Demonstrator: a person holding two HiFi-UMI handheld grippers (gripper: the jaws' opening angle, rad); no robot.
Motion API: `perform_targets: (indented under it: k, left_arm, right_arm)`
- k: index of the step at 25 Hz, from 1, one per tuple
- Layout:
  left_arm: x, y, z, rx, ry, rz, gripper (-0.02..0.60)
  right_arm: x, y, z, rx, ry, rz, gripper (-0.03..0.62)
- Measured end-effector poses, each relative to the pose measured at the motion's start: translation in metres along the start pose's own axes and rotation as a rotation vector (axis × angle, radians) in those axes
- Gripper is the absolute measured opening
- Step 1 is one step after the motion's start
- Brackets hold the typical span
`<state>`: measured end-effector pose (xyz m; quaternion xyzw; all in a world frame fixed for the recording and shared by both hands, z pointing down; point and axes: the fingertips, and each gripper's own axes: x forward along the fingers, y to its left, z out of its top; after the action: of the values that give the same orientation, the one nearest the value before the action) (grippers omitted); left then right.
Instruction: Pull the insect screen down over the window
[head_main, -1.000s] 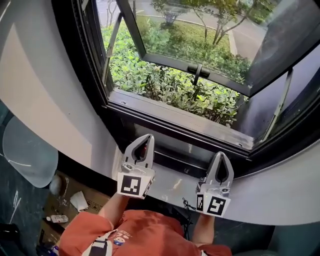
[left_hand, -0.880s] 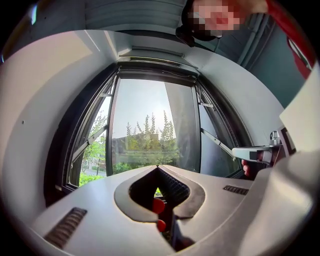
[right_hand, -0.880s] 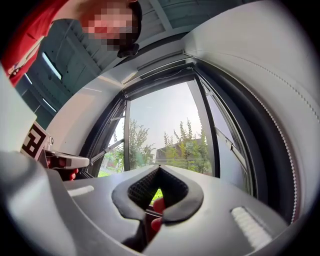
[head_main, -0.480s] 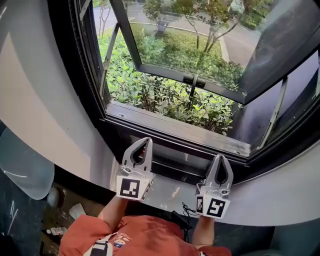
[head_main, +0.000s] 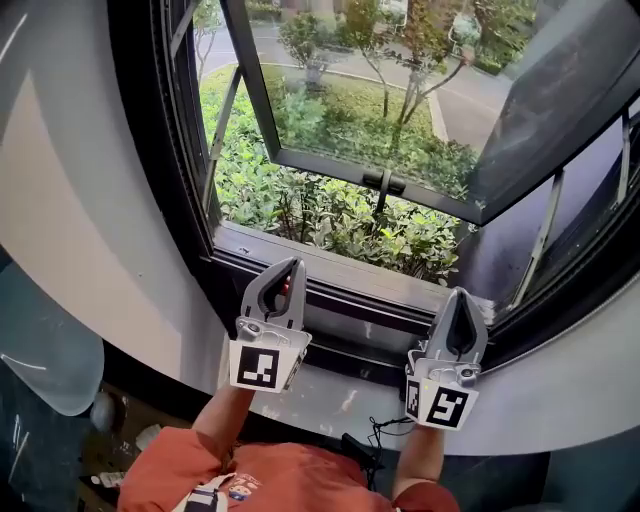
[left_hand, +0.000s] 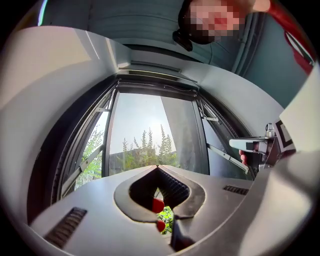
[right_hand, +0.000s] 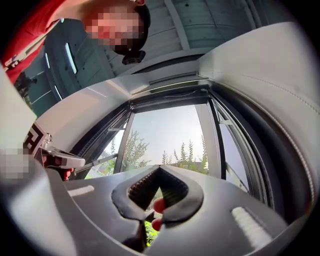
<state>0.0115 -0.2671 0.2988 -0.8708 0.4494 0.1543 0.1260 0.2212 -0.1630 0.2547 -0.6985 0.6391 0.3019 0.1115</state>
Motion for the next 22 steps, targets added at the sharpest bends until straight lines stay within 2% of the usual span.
perform_targets:
  k: [3,8,19,22]
  left_arm:
    - [0.015,0.010,0.023,0.026,-0.052,0.005,0.005]
    - [0.040,0.020,0.071,0.064,-0.202,0.002,0.006]
    - [0.095,0.037,0.163,0.118,-0.338,-0.007,0.005]
    - [0.107,0.037,0.197,0.142,-0.400,-0.011,0.005]
  right_arm:
    - [0.020,-0.006,0.024,-0.054,-0.057,0.005,0.009]
    - [0.046,-0.018,0.062,-0.114,-0.141,0.003,0.009]
    - [0.110,-0.035,0.156,-0.248,-0.319,0.015,0.009]
    - [0.131,-0.041,0.178,-0.280,-0.350,0.017,0.009]
